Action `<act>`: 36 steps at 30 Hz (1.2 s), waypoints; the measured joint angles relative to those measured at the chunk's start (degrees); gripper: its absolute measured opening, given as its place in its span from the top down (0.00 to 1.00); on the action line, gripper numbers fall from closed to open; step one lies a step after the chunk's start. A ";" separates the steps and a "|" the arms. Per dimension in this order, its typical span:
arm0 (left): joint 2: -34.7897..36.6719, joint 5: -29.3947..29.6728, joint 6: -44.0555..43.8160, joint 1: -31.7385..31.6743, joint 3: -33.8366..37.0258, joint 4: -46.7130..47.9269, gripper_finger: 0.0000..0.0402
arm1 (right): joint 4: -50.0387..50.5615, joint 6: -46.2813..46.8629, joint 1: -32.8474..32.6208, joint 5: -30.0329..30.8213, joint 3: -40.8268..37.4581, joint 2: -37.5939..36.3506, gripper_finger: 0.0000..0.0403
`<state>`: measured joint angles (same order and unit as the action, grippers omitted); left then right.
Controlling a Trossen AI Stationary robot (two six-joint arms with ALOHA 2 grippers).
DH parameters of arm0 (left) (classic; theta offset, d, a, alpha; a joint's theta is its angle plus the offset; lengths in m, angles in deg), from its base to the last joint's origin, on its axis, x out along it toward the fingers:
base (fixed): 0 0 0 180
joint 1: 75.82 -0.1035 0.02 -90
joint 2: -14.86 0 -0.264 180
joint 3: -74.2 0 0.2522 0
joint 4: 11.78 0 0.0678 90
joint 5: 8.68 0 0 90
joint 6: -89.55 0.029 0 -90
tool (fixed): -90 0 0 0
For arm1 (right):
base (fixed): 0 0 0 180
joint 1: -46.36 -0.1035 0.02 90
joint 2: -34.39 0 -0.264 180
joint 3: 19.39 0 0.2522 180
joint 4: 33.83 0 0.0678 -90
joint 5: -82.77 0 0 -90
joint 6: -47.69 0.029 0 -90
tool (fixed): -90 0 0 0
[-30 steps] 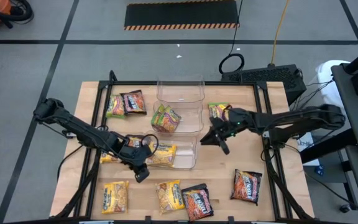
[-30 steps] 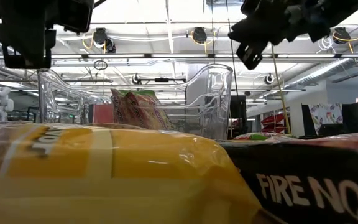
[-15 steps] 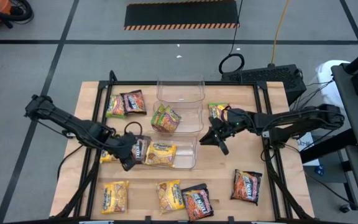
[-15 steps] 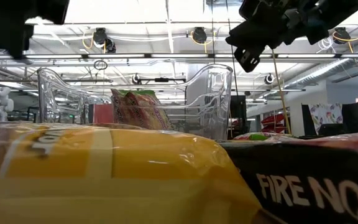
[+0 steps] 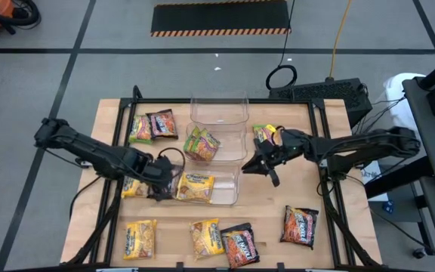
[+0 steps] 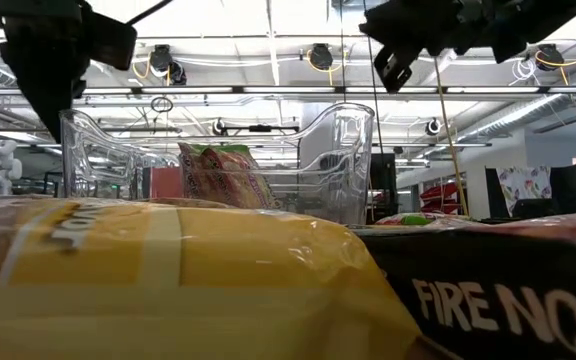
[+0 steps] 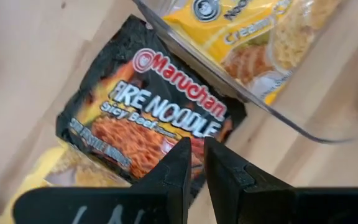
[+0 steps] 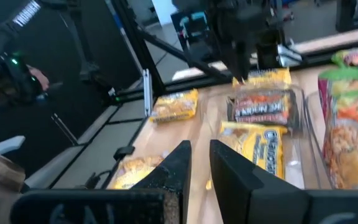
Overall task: Sort Maruchan noodles
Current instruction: Adjust the bottom transparent bin
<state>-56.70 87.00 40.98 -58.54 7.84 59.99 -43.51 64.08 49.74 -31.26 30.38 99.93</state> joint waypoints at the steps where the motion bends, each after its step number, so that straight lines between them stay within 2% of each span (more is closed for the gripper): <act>1: -0.26 0.00 0.97 -0.45 0.00 -0.13 0.88 | -0.02 -0.01 0.00 0.00 0.00 -0.61 0.87; 10: -3.31 -0.04 7.95 -4.32 0.02 -1.65 0.88 | 0.04 -0.14 0.00 -0.04 0.00 -6.54 0.87; 17: -3.86 -1.20 12.15 -6.38 0.02 -7.20 0.88 | 0.57 -0.80 0.00 -0.04 0.00 -9.39 0.87; 36: -3.88 -3.08 12.83 -7.89 0.04 -12.22 0.88 | 3.62 -0.84 0.00 -0.03 0.00 -10.78 0.87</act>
<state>-60.58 83.91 53.82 -66.43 7.88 47.77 -39.88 63.24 49.74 -31.30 30.38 89.15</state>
